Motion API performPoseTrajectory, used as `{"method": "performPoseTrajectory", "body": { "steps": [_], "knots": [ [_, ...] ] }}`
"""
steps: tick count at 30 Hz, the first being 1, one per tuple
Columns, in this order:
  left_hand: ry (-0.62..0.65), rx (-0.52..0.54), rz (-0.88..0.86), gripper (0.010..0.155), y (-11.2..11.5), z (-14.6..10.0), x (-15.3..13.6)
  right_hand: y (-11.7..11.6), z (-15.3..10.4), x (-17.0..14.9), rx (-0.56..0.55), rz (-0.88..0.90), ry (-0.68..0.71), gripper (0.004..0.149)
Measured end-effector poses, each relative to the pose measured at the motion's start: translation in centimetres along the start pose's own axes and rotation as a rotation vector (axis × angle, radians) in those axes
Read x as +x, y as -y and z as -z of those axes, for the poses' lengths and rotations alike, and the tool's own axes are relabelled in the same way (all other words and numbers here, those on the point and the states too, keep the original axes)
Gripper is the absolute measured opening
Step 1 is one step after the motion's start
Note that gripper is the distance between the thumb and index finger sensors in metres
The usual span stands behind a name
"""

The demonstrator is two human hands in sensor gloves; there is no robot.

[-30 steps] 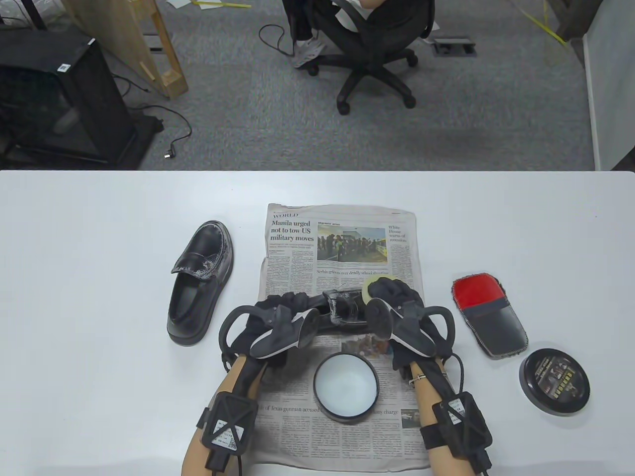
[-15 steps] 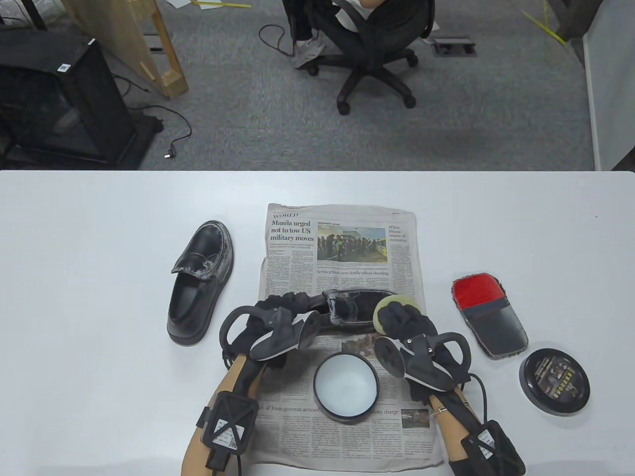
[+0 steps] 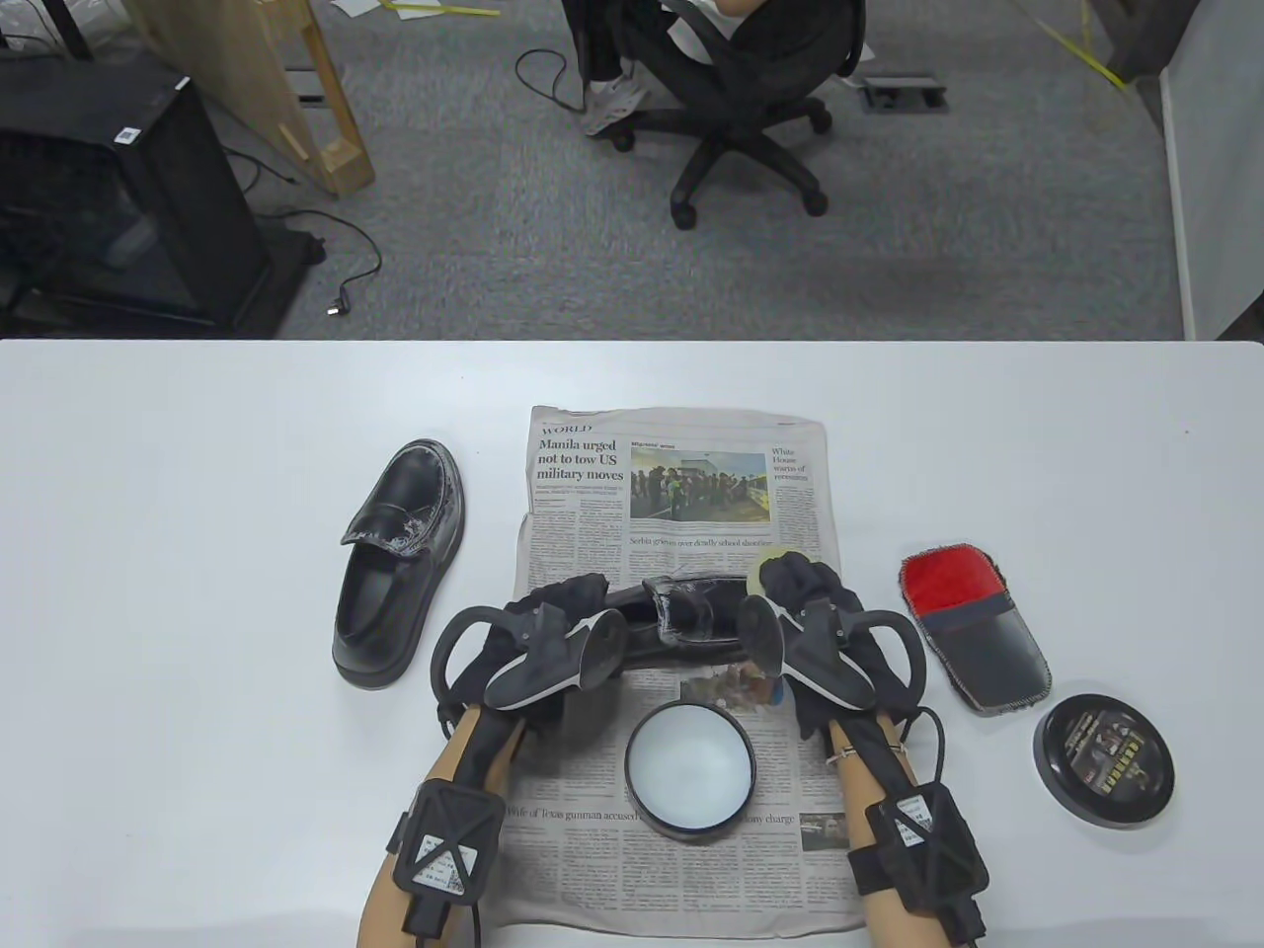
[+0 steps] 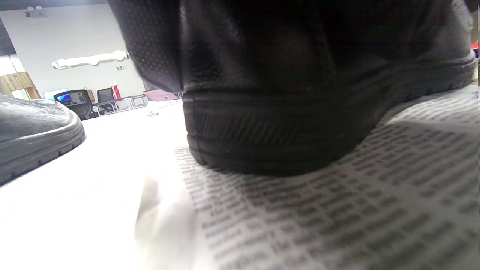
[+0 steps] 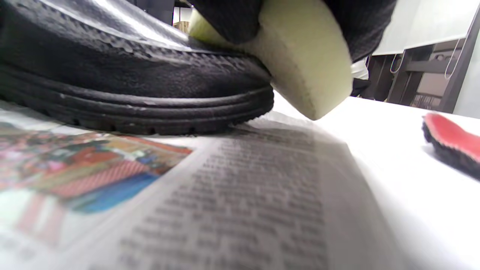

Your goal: Dip and apply leather care cream with polishing sponge on shoes

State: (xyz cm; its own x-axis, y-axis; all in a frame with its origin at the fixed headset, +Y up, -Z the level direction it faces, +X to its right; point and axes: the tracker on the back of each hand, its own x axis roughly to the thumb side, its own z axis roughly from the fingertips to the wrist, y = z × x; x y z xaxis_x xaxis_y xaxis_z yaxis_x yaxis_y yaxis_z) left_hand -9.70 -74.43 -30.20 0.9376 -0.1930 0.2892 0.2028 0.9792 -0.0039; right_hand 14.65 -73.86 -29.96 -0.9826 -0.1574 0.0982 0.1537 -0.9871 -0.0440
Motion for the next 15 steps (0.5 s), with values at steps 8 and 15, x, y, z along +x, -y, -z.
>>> {"method": "performPoseTrajectory", "body": {
  "steps": [8,15],
  "knots": [
    [-0.013,0.008,0.005,0.096,-0.1,0.0,0.0,0.7,-3.5,-0.1,-0.088,-0.041,0.104,0.05],
    [-0.015,0.032,-0.003,0.095,0.0,-0.1,0.0,2.8,-3.1,3.3,-0.146,0.086,0.213,0.049]
  ]
}}
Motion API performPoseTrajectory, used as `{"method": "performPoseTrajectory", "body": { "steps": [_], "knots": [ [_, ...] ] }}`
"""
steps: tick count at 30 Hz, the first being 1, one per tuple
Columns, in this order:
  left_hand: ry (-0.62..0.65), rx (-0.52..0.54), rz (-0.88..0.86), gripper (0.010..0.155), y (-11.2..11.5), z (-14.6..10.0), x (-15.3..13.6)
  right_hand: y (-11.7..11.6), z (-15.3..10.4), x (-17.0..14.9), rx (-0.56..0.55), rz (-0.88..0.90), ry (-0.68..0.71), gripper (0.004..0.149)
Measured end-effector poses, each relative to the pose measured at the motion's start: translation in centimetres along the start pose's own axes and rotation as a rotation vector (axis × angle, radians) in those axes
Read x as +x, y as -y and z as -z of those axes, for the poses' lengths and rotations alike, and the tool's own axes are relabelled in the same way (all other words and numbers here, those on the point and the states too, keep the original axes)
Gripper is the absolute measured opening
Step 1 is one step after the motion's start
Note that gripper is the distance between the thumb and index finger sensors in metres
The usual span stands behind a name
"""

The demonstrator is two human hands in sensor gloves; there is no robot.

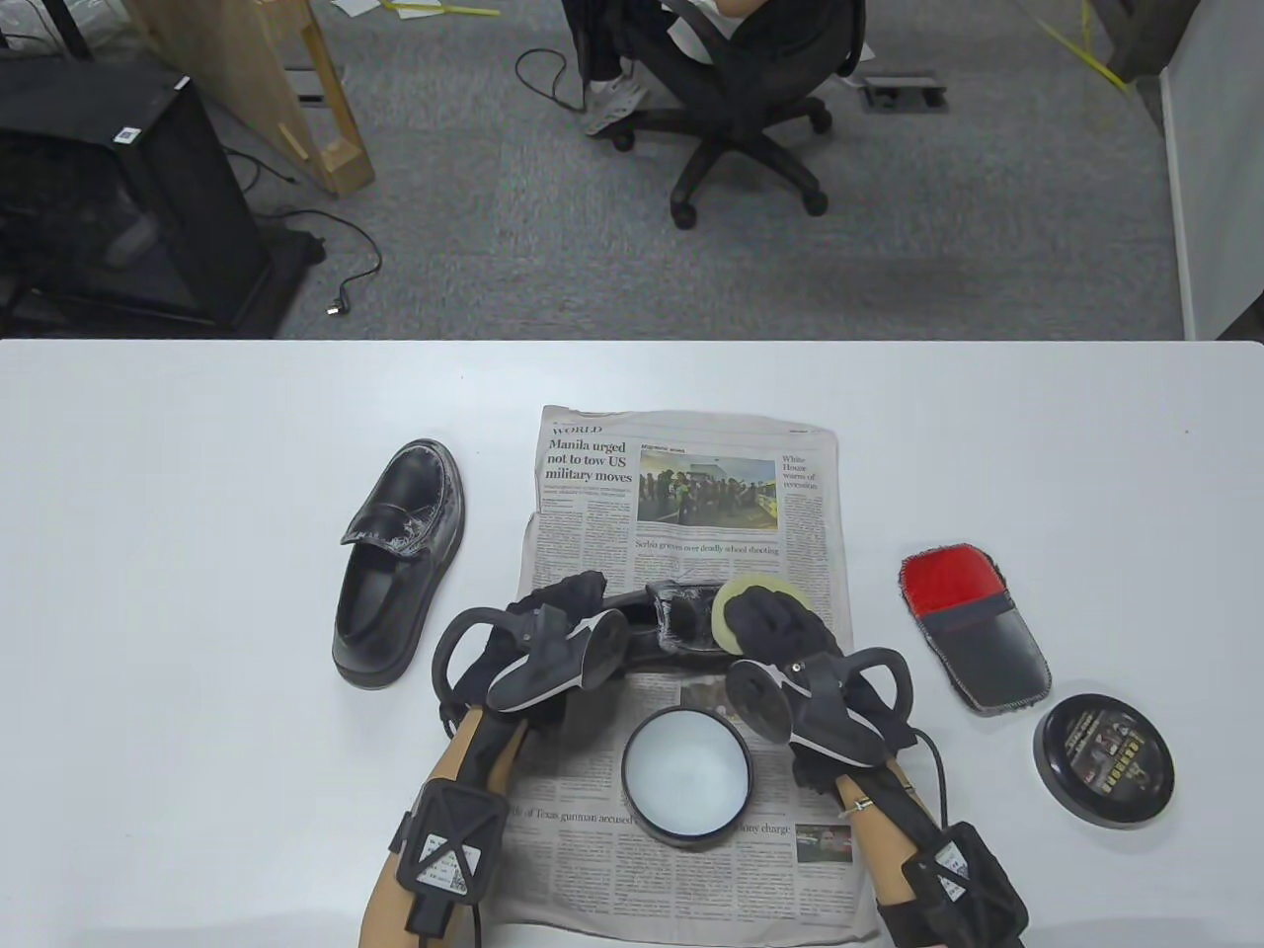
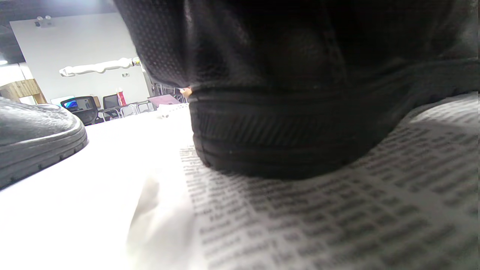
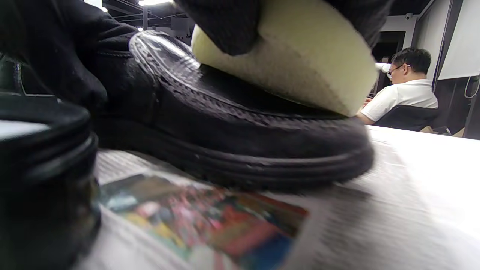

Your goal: Dip and apply leather care cream with polishing sponge on shoes

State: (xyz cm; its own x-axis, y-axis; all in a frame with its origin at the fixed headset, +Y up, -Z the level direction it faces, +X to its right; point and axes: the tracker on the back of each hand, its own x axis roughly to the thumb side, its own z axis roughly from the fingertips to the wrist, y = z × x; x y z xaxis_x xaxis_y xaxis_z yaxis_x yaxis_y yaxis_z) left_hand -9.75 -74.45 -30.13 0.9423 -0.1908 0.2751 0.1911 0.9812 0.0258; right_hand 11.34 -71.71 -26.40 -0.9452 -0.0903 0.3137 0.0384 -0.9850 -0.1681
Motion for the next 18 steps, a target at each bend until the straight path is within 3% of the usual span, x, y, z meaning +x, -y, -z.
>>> {"method": "performPoseTrajectory", "body": {
  "steps": [6,12,18],
  "knots": [
    [-0.004,-0.04,0.015,0.093,-0.1,0.1,0.2,-1.9,1.9,-1.9,0.091,-0.124,-0.134,0.048],
    [-0.024,-0.048,0.028,0.091,-0.2,0.2,0.4,-2.3,-0.1,-4.5,0.135,-0.171,-0.182,0.048],
    [-0.017,-0.041,0.025,0.09,-0.2,0.2,0.5,-1.9,-2.3,-3.8,0.122,-0.19,-0.102,0.047]
  ]
}}
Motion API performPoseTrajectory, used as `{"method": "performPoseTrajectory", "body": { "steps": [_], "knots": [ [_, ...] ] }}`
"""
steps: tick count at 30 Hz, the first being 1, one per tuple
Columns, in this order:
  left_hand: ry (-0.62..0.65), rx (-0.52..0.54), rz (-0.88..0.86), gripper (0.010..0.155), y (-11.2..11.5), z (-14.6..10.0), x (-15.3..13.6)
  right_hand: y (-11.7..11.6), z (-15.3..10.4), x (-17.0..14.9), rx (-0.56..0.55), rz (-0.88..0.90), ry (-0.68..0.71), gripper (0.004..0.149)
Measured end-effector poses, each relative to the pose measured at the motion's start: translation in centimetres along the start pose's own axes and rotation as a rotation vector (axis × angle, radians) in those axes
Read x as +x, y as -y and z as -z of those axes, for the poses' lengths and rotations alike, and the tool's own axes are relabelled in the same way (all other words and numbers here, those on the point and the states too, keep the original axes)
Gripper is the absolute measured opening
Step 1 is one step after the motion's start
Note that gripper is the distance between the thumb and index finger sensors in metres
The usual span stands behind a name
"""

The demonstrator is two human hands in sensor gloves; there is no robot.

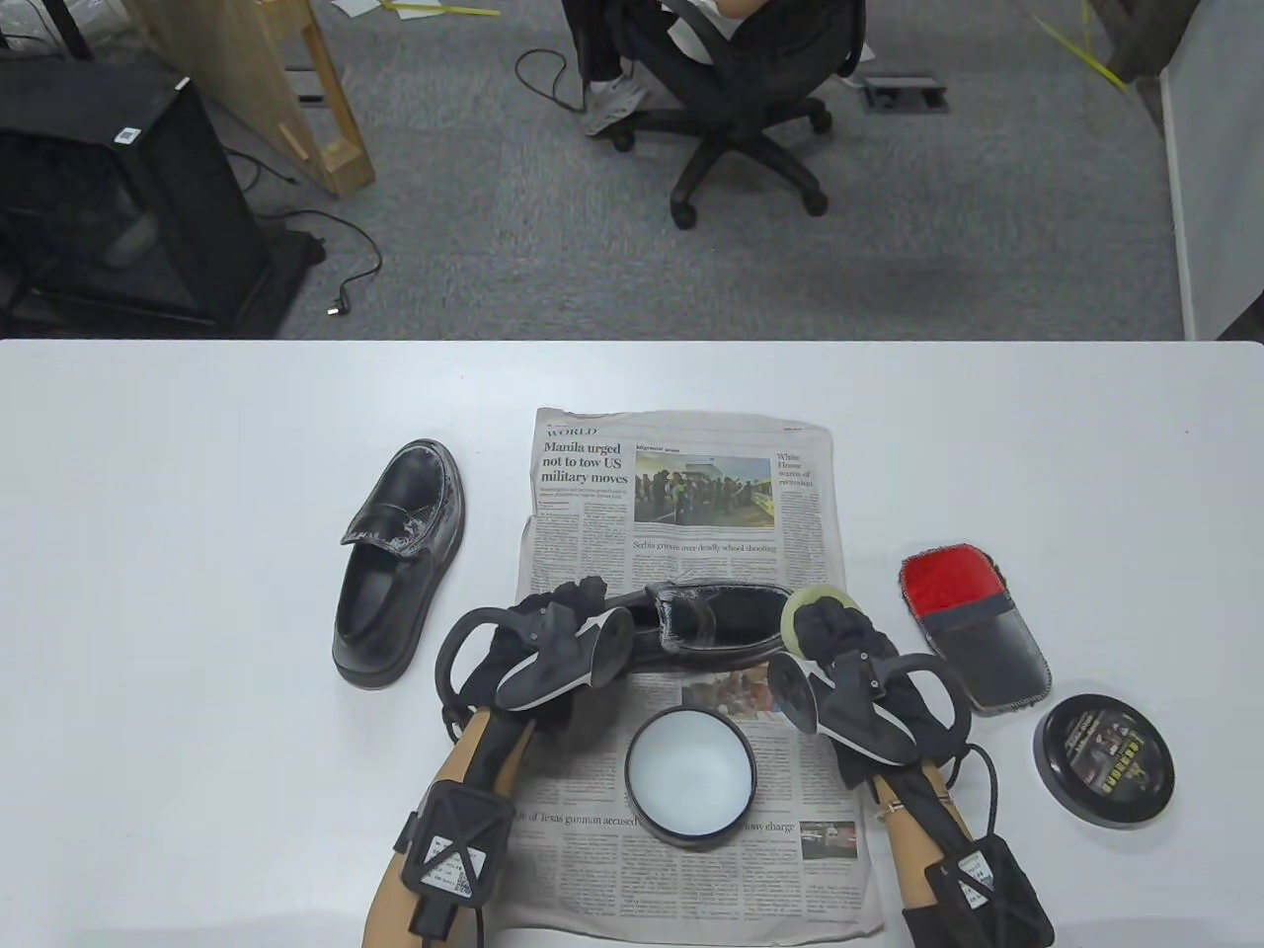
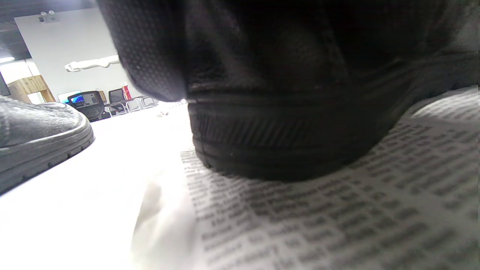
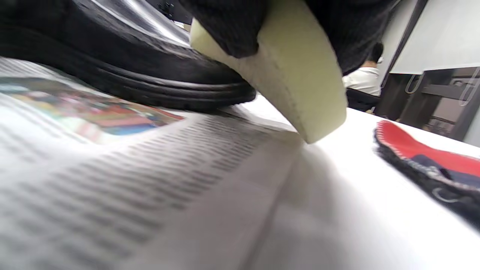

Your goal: Dip and apply leather care cream with polishing sponge on shoes

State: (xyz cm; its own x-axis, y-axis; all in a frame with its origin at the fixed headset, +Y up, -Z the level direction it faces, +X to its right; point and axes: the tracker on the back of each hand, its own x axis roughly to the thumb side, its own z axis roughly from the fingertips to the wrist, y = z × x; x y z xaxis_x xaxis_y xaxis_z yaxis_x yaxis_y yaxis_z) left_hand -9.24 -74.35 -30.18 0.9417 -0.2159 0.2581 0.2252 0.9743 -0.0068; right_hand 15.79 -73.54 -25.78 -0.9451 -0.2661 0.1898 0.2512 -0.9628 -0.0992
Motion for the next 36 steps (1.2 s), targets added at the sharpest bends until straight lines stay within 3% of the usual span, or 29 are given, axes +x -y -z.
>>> {"method": "performPoseTrajectory", "body": {
  "steps": [7,13,19,24,31,33,36],
  "knots": [
    [0.024,0.009,0.013,0.086,0.1,0.0,0.1,1.8,0.8,2.7,-0.159,0.145,0.072,0.045],
    [0.029,0.017,0.007,0.086,0.1,-0.1,0.1,0.1,3.4,2.6,-0.058,0.122,-0.036,0.048],
    [0.003,0.008,0.009,0.087,0.1,-0.1,0.2,-0.5,3.1,1.1,-0.007,0.044,-0.093,0.049],
    [-0.001,0.006,0.015,0.088,0.1,-0.1,0.3,0.2,1.8,1.3,0.063,-0.067,-0.053,0.051],
    [0.018,0.009,0.012,0.086,0.1,0.0,0.3,2.1,0.3,3.3,-0.048,-0.034,0.06,0.049],
    [0.025,0.008,0.013,0.085,0.1,0.0,0.2,2.3,1.1,4.0,-0.063,0.074,0.07,0.048],
    [0.033,0.006,0.011,0.084,0.2,0.0,0.3,2.2,2.8,4.2,-0.036,0.047,0.033,0.047]
  ]
}}
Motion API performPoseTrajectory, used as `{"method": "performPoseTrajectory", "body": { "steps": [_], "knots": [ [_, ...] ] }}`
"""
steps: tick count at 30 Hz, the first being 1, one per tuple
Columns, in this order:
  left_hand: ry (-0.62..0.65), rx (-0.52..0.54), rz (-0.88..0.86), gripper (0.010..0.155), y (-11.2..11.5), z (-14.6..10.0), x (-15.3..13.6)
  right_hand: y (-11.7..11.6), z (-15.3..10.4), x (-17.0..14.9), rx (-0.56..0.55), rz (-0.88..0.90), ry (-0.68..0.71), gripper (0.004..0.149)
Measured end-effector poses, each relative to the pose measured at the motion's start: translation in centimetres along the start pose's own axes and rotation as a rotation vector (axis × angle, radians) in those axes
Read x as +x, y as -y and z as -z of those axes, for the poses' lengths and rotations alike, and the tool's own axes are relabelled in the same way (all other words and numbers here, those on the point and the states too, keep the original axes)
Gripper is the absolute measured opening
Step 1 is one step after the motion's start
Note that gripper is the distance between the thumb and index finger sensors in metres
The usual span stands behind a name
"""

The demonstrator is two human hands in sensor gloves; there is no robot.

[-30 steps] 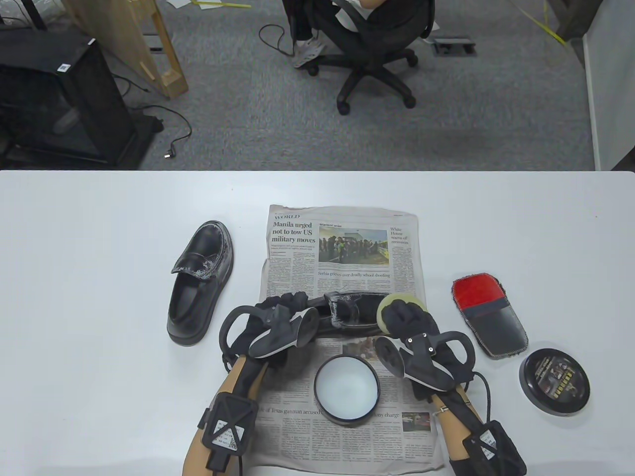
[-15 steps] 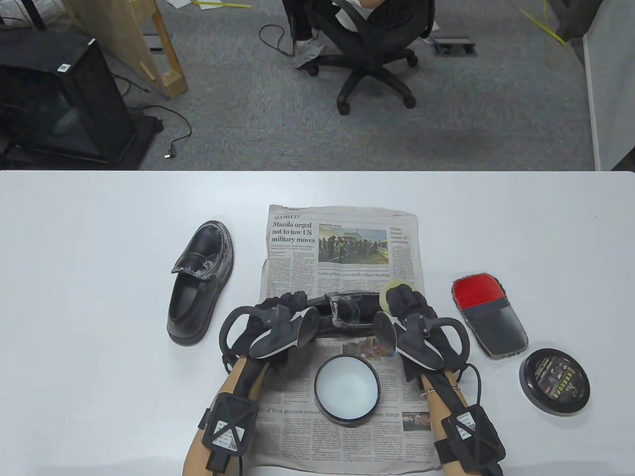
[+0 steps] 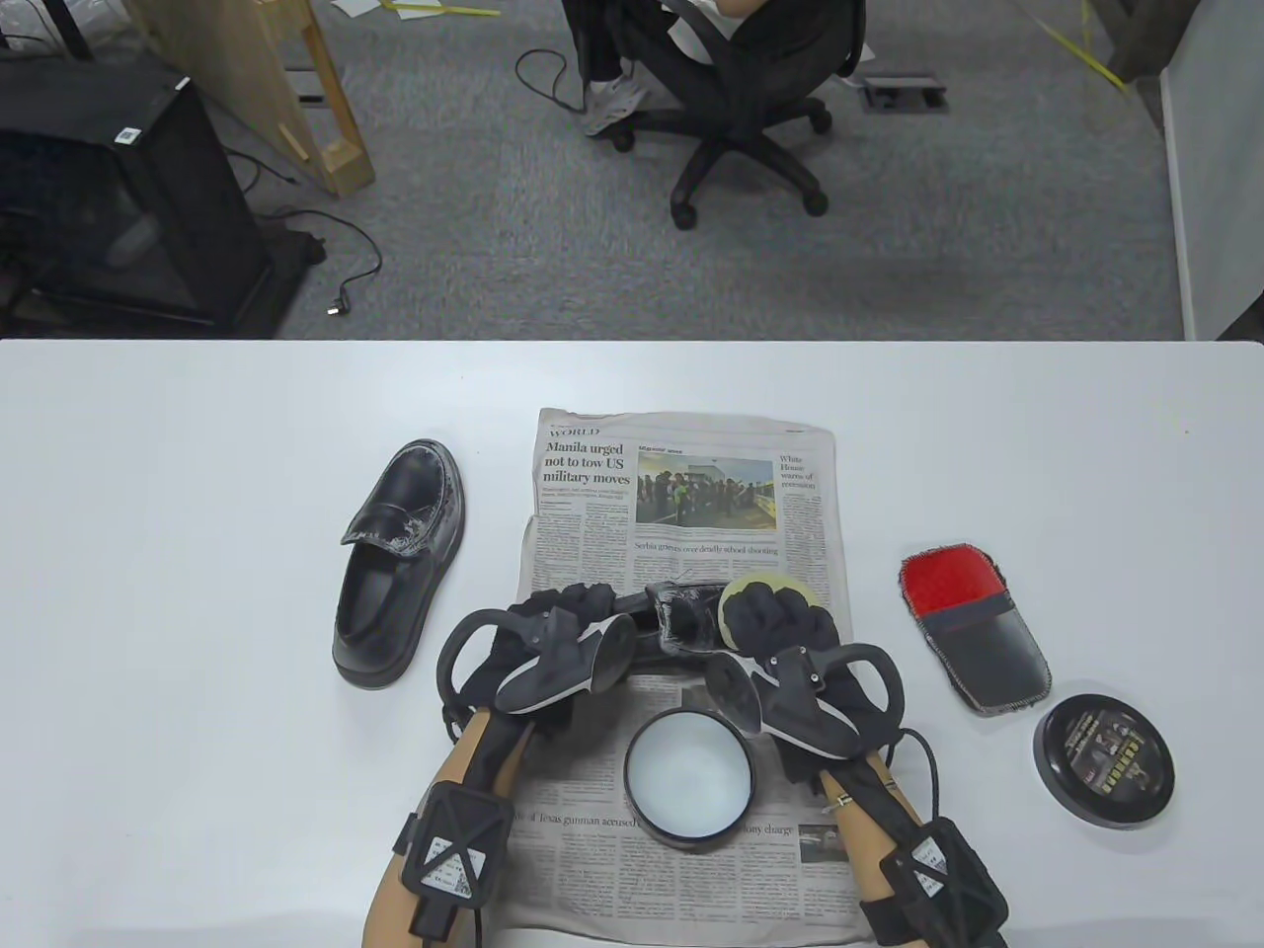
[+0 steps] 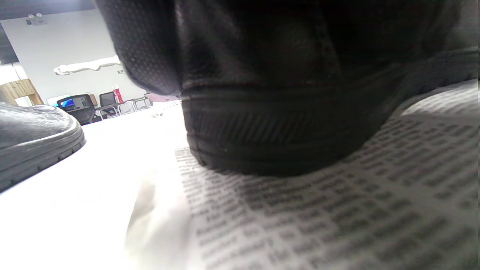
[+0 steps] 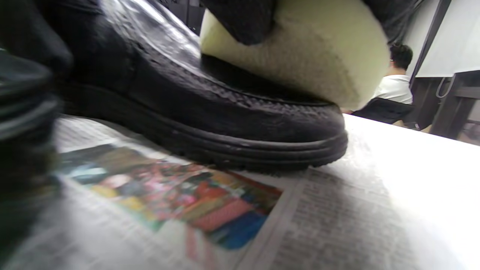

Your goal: Dip and apply leather care cream with polishing sponge on shoes

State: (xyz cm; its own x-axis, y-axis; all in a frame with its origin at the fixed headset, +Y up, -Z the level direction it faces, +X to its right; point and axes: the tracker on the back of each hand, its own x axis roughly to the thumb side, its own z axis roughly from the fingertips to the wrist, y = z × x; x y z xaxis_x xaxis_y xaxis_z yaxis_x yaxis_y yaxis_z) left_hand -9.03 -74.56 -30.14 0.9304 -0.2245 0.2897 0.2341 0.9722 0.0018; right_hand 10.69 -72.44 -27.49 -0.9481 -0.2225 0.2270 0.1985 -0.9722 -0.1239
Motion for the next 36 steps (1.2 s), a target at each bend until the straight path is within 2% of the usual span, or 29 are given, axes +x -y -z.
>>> {"method": "performPoseTrajectory", "body": {
  "steps": [6,11,13,18,24,27,31,36],
  "knots": [
    [-0.007,0.003,-0.008,0.084,0.1,-0.1,0.0,-1.2,2.5,-0.9,0.067,-0.036,-0.126,0.043],
    [-0.023,0.001,-0.002,0.084,0.1,-0.1,0.0,-2.0,2.3,-2.6,0.108,-0.049,-0.176,0.043],
    [-0.031,-0.011,-0.003,0.085,0.0,-0.1,0.0,-2.1,1.6,-3.0,0.102,-0.05,-0.161,0.045],
    [-0.032,-0.015,-0.003,0.085,0.0,-0.1,0.0,-1.4,-0.6,-2.3,0.073,-0.19,-0.069,0.048],
    [-0.014,-0.016,-0.004,0.084,0.0,0.0,0.0,0.3,-1.9,-0.1,-0.028,-0.062,0.047,0.046],
    [-0.011,-0.017,-0.004,0.084,0.0,0.0,0.0,0.8,-0.8,0.7,-0.054,0.031,0.048,0.045],
    [-0.006,-0.01,-0.014,0.084,0.0,0.0,0.0,-0.2,1.7,-0.1,0.026,0.05,-0.051,0.044],
    [-0.014,-0.011,-0.02,0.084,0.1,0.0,0.0,-1.3,2.5,-1.5,0.085,-0.069,-0.137,0.042]
  ]
}}
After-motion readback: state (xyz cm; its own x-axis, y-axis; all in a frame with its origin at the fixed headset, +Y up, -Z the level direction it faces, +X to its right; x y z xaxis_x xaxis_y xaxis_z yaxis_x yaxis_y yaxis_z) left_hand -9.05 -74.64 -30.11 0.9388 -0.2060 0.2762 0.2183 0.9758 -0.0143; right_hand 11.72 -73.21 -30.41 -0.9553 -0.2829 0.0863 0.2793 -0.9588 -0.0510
